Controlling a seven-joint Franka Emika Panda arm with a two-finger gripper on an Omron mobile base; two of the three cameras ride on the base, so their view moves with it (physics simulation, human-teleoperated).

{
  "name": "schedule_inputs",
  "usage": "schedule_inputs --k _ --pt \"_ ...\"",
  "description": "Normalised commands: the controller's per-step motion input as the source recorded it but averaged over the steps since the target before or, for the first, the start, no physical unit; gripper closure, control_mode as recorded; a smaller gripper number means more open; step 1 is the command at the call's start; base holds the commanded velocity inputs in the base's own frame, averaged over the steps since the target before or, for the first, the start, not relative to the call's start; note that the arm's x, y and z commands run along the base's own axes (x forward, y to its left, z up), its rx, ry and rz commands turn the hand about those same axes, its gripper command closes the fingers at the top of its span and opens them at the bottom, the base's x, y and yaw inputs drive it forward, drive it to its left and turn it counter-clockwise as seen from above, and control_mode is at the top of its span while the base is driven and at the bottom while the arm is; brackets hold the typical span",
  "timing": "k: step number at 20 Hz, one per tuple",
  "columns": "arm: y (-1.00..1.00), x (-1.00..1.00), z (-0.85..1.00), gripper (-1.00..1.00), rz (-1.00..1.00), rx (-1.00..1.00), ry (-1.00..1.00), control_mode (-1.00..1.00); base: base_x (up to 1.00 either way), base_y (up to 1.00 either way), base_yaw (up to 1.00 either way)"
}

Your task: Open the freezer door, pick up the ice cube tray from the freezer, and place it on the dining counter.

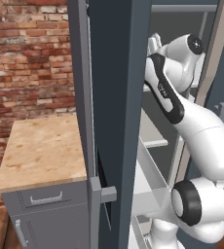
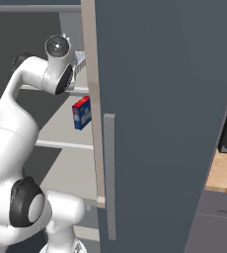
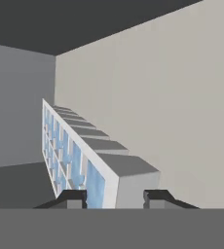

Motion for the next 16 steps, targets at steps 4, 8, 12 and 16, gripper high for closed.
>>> schedule_inputs --k 4,8,12,16 --pt "0.00 -0.02 0.17 1.00 0.00 0.00 -0.07 -1.00 0.00 0.00 0.00" --pt "0.00 0.00 0.29 1.00 0.00 0.00 -0.02 -1.00 0.00 0.00 0.00" --pt "0.00 -0.12 0.36 1.00 0.00 0.00 0.02 -1.00 0.00 0.00 0.00" --pt "0.00 -0.33 0.38 1.00 0.00 0.00 0.08 -1.00 0.00 0.00 0.00"
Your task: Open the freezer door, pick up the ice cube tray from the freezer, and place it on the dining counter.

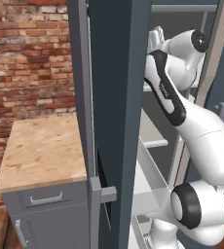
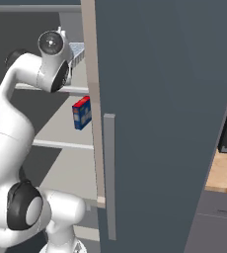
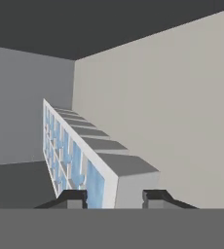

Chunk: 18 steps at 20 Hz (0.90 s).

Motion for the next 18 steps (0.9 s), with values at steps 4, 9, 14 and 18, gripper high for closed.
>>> schedule_inputs --k 4,9,14,18 --pt "0.00 -0.55 0.25 1.00 0.00 0.00 0.06 -1.00 0.00 0.00 0.00" --pt "0.00 -0.67 0.02 1.00 0.00 0.00 0.01 -1.00 0.00 0.00 0.00" --pt "0.00 -0.79 0.00 1.00 0.00 0.00 0.00 -1.00 0.00 0.00 0.00" --pt "0.00 -0.87 0.00 1.00 0.00 0.00 0.00 -1.00 0.00 0.00 0.00"
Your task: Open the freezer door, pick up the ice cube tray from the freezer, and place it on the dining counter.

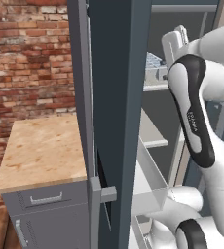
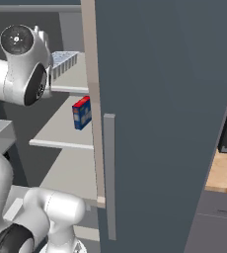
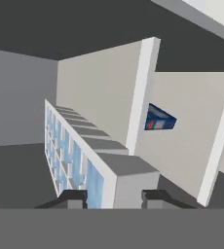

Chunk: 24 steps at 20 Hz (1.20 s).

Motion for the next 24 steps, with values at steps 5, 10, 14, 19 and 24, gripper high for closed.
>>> schedule_inputs --k 5,10,14,19,24 --pt "-0.05 -1.00 0.01 1.00 0.00 0.00 0.04 -1.00 0.00 0.00 0.00" --pt "-0.09 -0.98 0.00 1.00 0.00 0.00 0.06 -1.00 0.00 0.00 0.00" --pt "-0.04 -0.93 0.00 1.00 0.00 0.00 0.04 -1.00 0.00 0.00 0.00" --pt "-0.08 -0.88 0.00 1.00 0.00 0.00 0.03 -1.00 0.00 0.00 0.00" --pt "-0.15 -0.67 0.00 1.00 0.00 0.00 0.03 -1.00 0.00 0.00 0.00"
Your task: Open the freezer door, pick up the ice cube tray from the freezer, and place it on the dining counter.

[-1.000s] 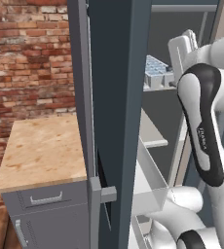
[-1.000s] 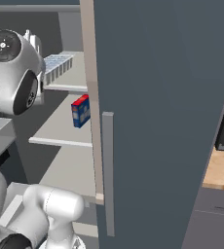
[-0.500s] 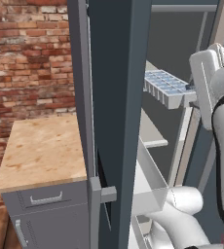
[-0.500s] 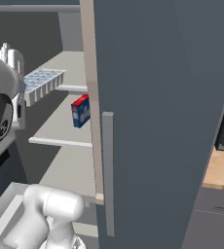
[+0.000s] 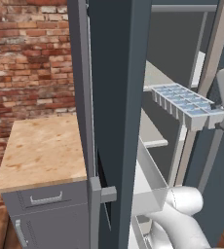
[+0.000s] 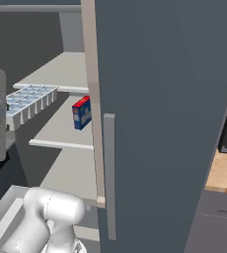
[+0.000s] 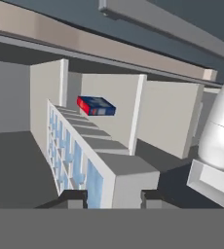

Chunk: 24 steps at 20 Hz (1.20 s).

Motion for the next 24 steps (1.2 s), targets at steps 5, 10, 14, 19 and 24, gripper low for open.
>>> schedule_inputs --k 5,10,14,19,24 --pt "-0.05 -0.36 0.00 1.00 0.00 0.00 0.01 -1.00 0.00 0.00 0.00" --pt "0.00 -0.08 0.00 1.00 0.00 0.00 0.00 -1.00 0.00 0.00 0.00" --pt "0.00 -0.01 0.00 1.00 0.00 0.00 0.00 -1.00 0.00 0.00 0.00" --pt "0.00 0.00 0.00 1.00 0.00 0.00 0.00 1.00 0.00 0.00 0.00" --pt "0.00 0.00 0.00 1.00 0.00 0.00 0.00 1.00 -0.35 -0.05 0.00"
